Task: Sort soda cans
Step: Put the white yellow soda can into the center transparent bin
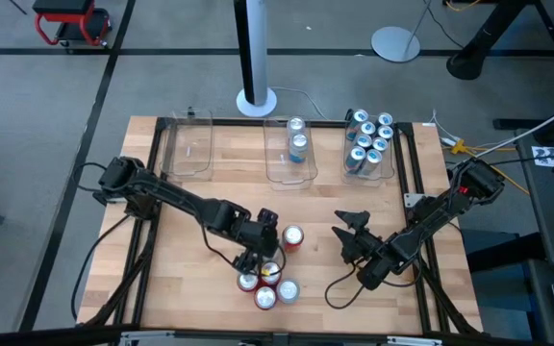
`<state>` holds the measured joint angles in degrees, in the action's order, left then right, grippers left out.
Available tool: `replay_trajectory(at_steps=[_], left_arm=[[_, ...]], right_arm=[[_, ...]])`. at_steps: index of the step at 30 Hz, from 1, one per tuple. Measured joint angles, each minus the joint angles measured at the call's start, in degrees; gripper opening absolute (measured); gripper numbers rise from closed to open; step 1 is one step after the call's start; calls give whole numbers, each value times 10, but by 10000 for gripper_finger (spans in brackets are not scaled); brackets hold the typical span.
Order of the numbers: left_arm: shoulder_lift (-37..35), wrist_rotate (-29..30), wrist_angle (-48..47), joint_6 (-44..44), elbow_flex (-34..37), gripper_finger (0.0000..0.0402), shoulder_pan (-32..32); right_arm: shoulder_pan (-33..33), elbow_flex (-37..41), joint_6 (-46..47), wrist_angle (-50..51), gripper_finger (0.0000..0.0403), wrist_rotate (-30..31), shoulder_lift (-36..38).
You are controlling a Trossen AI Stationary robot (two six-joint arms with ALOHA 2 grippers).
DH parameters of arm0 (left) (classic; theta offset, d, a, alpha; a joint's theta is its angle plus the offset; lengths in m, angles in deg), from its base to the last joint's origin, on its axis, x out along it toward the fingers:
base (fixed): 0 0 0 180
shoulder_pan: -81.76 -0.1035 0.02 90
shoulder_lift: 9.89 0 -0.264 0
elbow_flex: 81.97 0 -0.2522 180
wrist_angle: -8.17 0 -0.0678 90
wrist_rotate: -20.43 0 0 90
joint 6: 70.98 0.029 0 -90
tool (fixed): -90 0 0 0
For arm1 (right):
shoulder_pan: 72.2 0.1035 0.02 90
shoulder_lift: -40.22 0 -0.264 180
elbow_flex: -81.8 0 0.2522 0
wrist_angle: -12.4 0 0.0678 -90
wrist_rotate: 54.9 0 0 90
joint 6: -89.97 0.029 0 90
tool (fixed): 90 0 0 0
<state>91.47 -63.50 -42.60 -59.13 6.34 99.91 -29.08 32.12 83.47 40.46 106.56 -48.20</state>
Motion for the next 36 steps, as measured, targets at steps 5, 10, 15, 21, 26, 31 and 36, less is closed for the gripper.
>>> replay_trajectory(at_steps=[5, 10, 15, 21, 26, 31, 36], left_arm=[[2, 2, 12, 6, 15, 384, -5], [7, -6, 41, 12, 16, 384, -6], [13, -10, 42, 19, 16, 384, -7], [11, -7, 29, 6, 10, 384, -6], [12, -5, 23, -4, 1, 384, -5], [16, -7, -19, -26, -29, 384, -5], [15, 3, -65, -43, -71, 384, -6]], right_arm=[[0, 0, 0, -2, 374, 2, 0], [0, 0, 0, -4, 374, 2, 0], [0, 0, 0, -4, 374, 1, 0], [0, 0, 0, -3, 374, 0, 0], [0, 0, 0, -3, 374, 0, 0], [0, 0, 0, -3, 374, 0, 0], [0, 0, 0, -3, 374, 1, 0]])
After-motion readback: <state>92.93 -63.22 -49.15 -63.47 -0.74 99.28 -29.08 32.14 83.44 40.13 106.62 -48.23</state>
